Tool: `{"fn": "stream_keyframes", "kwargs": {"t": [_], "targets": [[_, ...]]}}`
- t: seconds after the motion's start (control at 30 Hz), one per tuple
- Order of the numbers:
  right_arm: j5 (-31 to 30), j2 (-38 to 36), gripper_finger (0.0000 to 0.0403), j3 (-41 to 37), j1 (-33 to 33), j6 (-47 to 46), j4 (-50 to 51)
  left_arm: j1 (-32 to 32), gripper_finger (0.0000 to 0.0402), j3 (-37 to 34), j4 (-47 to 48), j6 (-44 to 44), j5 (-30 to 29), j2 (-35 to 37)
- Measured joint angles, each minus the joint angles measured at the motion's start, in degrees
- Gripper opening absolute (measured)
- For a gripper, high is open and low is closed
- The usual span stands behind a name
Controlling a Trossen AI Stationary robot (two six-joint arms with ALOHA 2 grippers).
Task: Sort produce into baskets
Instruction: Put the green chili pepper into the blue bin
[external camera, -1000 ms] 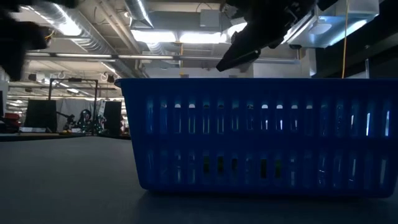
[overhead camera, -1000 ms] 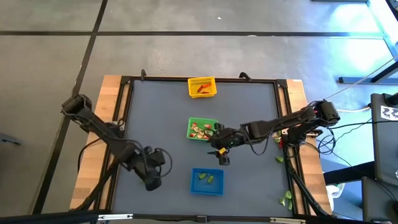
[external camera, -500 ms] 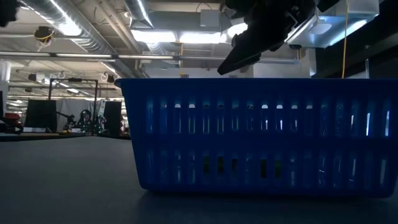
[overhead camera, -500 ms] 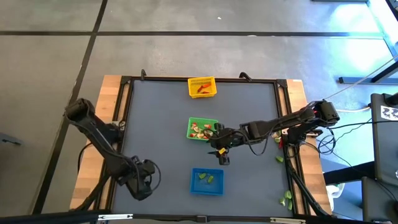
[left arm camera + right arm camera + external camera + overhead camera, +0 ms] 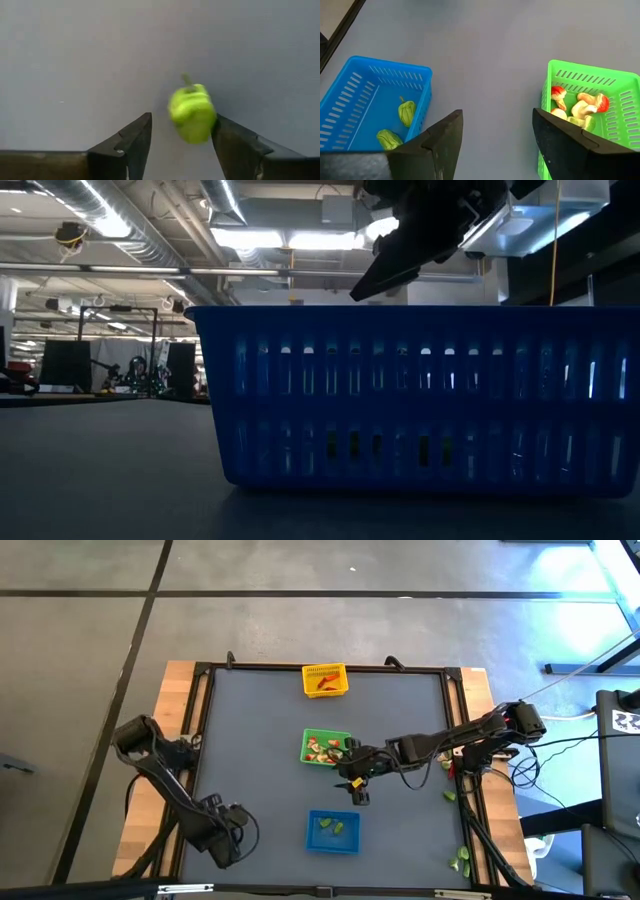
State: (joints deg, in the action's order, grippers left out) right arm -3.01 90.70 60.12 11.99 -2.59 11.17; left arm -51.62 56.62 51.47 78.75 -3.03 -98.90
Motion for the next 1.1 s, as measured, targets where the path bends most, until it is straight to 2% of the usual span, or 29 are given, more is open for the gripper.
{"fn": "stream_keyframes", "kwargs": {"t": [0.13,0.33,0.5,0.67,0.83,0.97,1.1], "targets": [[0.0,0.0,0.0237,0.0,0.0,0.0,0.2,0.0,0.0163,0.3,-0.1,-1.4,-0.5,-1.7],[2.5,0.0,0.0237,0.0,0.4,-0.8,0.1,-0.1,0.0092,0.2,-1.4,-2.9,-1.4,-1.5],[0.4,-1.2,0.0237,0.0,3.0,-0.8,0.6,0.5,0.0049,0.1,-2.6,-3.8,-2.2,-1.1],[-1.5,-3.8,0.0237,0.0,5.7,-2.1,4.2,2.2,0.0047,1.4,-4.4,-3.9,-4.3,1.2],[-2.0,-8.2,0.0237,0.0,9.0,-8.1,11.1,4.9,0.0062,3.8,-9.3,-8.1,-10.8,5.1],[-2.5,-10.7,0.0237,0.0,12.6,-12.5,16.2,8.1,0.0064,5.1,-17.2,-15.1,-17.5,7.8],[-2.5,-11.2,0.0237,0.0,16.0,-17.3,20.8,11.3,0.0063,5.2,-29.9,-27.2,-20.3,8.5]]}}
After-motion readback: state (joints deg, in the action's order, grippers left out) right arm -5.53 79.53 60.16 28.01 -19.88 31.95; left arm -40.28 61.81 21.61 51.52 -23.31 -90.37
